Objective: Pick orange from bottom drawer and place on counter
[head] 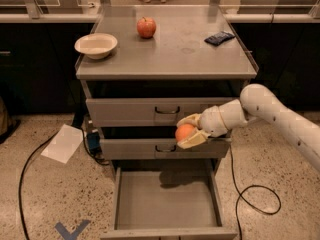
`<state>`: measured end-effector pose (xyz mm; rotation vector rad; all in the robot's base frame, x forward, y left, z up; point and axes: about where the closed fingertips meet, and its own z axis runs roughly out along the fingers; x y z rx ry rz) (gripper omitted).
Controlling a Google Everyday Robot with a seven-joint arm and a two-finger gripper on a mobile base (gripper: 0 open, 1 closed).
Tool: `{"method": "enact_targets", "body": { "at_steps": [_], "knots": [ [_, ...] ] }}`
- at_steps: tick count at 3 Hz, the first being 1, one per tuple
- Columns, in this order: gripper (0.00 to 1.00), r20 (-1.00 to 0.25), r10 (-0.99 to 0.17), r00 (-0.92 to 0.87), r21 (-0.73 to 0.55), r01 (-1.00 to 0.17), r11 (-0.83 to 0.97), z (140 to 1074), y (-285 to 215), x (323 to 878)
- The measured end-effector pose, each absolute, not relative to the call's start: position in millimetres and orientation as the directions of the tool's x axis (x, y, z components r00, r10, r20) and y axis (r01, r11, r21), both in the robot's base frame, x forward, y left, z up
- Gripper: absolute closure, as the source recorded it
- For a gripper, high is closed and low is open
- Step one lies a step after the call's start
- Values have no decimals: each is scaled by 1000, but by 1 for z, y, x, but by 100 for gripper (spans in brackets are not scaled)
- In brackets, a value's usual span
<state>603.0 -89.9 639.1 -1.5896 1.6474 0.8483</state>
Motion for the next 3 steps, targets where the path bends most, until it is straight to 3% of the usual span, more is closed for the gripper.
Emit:
{"method": "enact_targets", "body": {
  "at_steps": [1,3],
  "knots": [
    [100,-844,-536,11,-39,-998,40,709,-94,620],
    [100,-874,-469,124,-83,-991,-107,849,-90,583]
  ]
}}
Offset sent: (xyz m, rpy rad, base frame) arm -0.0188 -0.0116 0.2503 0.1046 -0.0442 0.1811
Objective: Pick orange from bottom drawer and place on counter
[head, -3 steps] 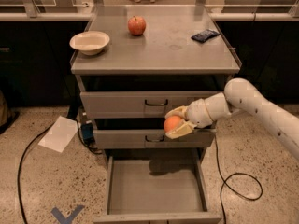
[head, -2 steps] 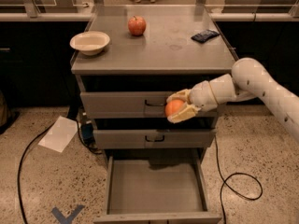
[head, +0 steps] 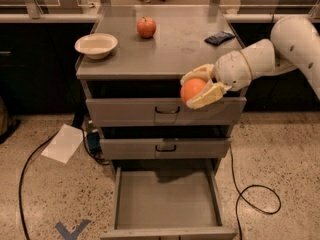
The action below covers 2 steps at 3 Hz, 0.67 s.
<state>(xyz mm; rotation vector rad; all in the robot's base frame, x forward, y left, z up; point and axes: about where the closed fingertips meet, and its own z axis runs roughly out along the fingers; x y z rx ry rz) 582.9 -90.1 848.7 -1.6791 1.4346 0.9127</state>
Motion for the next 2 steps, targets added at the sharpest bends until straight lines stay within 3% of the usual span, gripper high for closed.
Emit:
{"method": "enact_targets", "body": {
  "at_steps": [1,2],
  "knots": [
    [100,-880,-452,144,-86,-985,-148,882,-86,587],
    [100,-845,-487,223,-184,-975,-126,895,-78,629]
  ]
}}
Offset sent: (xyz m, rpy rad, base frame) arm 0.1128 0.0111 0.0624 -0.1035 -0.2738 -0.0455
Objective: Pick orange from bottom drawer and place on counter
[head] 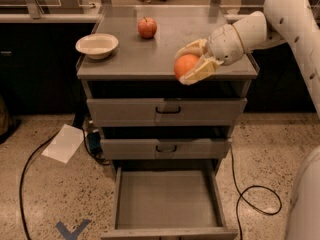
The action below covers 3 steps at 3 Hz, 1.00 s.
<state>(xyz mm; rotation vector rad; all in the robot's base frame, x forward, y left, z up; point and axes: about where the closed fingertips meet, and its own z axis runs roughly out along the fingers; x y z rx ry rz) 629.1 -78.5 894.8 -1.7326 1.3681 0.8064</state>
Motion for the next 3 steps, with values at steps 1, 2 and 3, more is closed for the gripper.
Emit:
{"method": "enact_targets", "body": {
  "at_steps": [1,2,3],
  "knots": [
    [100,-797,-541,269,-285,-957,-56,892,-74,686],
    [100,-768,-593,241,-338,-939,57,871,-72,744],
    [100,-768,-593,241,-338,-939,57,871,-72,744]
  ]
}}
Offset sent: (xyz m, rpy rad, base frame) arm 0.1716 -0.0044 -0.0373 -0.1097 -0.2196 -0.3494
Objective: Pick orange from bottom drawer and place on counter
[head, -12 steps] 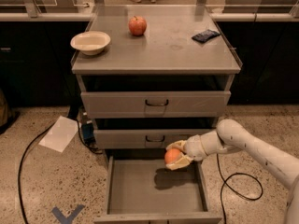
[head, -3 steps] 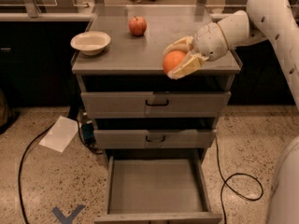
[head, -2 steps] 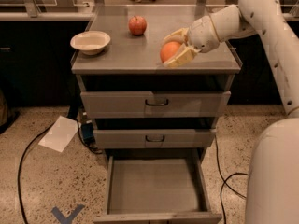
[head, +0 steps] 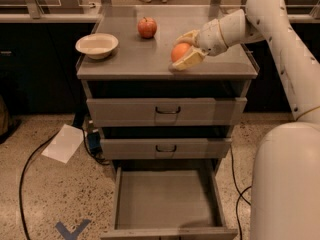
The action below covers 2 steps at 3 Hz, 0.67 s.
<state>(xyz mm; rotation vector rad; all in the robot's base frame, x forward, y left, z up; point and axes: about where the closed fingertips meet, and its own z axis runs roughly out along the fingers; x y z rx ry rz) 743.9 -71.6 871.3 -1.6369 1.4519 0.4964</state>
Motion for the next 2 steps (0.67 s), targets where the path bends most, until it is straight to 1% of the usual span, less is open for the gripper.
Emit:
{"method": "enact_targets", "body": {
  "at_steps": [1,2],
  "knots": [
    [100,-706,-667,237,-378,-923,71,867,-75,758],
    [100,-608,-772,185,-450,-881,143,858,-90,796]
  ]
}}
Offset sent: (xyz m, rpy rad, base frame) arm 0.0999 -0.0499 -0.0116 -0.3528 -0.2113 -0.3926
